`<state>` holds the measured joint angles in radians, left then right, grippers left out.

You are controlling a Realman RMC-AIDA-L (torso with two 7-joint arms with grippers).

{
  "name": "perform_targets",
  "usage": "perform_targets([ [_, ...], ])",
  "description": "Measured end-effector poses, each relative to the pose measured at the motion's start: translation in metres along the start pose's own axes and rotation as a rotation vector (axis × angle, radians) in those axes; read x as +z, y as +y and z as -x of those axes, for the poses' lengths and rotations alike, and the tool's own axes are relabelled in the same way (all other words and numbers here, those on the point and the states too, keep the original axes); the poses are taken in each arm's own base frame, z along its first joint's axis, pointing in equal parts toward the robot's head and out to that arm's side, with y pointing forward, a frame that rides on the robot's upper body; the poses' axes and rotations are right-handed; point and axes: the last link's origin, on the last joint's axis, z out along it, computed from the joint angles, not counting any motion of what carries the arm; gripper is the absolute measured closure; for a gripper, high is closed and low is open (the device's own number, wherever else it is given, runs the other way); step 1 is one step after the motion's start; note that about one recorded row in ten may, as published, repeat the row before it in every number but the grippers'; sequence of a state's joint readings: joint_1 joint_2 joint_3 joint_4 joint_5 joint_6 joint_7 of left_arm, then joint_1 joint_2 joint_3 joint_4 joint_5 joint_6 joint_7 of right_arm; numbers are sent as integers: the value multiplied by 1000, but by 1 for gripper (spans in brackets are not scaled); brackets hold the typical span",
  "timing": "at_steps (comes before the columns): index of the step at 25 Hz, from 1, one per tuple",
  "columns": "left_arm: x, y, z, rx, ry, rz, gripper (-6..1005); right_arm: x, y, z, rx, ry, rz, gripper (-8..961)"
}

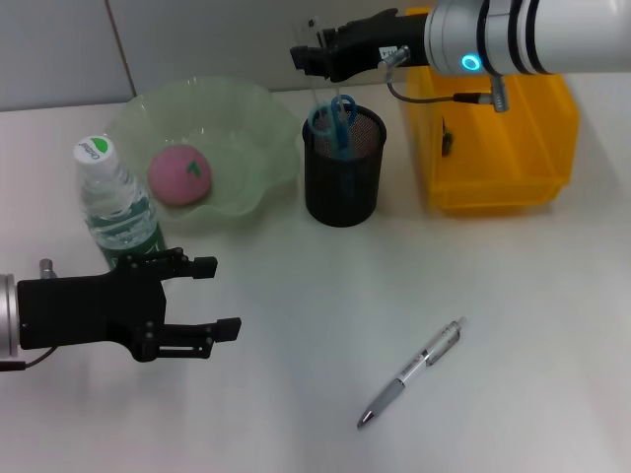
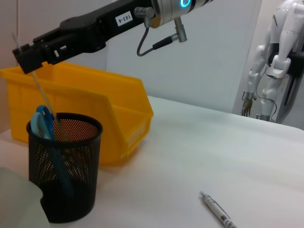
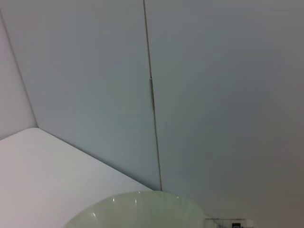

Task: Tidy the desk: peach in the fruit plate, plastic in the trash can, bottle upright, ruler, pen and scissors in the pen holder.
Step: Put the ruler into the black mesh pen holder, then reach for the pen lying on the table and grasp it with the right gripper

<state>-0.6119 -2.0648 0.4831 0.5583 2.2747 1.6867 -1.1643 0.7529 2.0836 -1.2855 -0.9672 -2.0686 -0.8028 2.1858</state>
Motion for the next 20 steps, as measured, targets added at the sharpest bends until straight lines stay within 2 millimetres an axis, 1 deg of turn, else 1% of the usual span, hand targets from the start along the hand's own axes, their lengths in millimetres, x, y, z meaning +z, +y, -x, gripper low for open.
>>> perform_targets([
  [3, -1, 0, 0, -1, -1, -2, 225, -1, -1, -3, 7, 1, -2, 554],
  [11, -2, 0, 1, -1, -3, -6, 228, -6, -3, -6, 30, -20, -9, 435],
  [14, -2, 0, 1, 0, -3, -6, 229, -12, -4, -3, 55, -70, -9, 391],
  [20, -2, 0, 1, 0, -3, -5, 231, -25, 1, -2, 68, -234, 52, 396],
])
